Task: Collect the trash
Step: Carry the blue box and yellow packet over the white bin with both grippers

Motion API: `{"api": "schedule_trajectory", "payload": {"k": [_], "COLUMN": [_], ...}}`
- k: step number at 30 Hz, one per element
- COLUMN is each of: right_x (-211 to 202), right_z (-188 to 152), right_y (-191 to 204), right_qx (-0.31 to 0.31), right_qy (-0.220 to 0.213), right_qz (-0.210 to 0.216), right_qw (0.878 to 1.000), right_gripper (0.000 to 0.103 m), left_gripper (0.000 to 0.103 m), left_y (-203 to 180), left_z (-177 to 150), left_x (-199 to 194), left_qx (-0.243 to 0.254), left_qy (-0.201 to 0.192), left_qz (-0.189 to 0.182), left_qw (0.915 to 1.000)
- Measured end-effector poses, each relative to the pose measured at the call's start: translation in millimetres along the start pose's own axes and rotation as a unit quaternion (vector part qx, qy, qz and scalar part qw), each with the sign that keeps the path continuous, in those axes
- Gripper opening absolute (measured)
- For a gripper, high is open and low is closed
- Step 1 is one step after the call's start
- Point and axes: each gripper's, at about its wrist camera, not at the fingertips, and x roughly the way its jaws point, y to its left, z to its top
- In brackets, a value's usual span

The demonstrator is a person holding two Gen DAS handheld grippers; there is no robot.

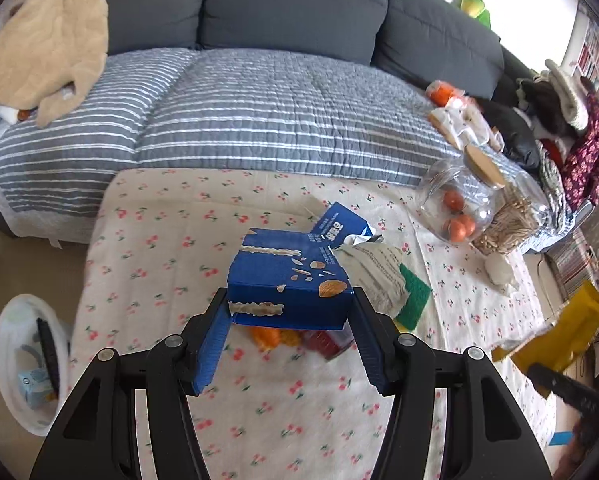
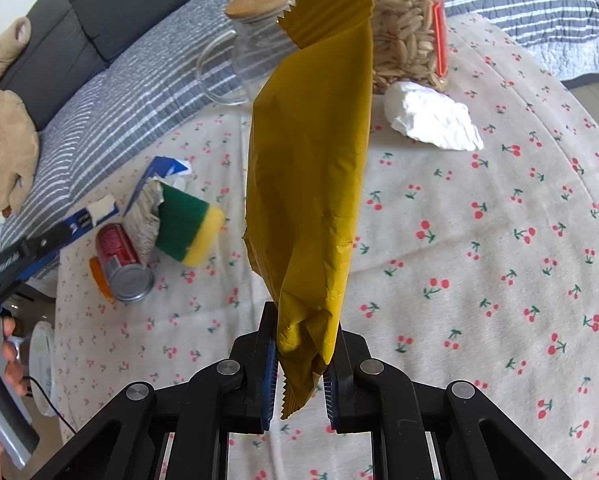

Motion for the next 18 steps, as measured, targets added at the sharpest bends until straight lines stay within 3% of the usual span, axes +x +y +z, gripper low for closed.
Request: {"api": "schedule_trajectory", "payload": {"k": [12, 18], "right_x": [0, 10], "right_z": [-16, -28], "right_y": [42, 73], "right_qx": [-0.03, -0.055], "right_qy": [0.003, 0.012], "right_qz": [0.013, 0.014], "right_qw": [0.999, 0.998], "right_gripper": [0.017, 0.017], "left_gripper": [0.061, 0.061], "left_y": [69, 114], "left_z": [-49, -70], "left_x": [-53, -64], "left_qx": [-0.01, -0.046], "left_qy": [-0.035, -0.031], "left_qz": [-0.008, -0.008], "left_qw": [0.9993, 0.9984]}}
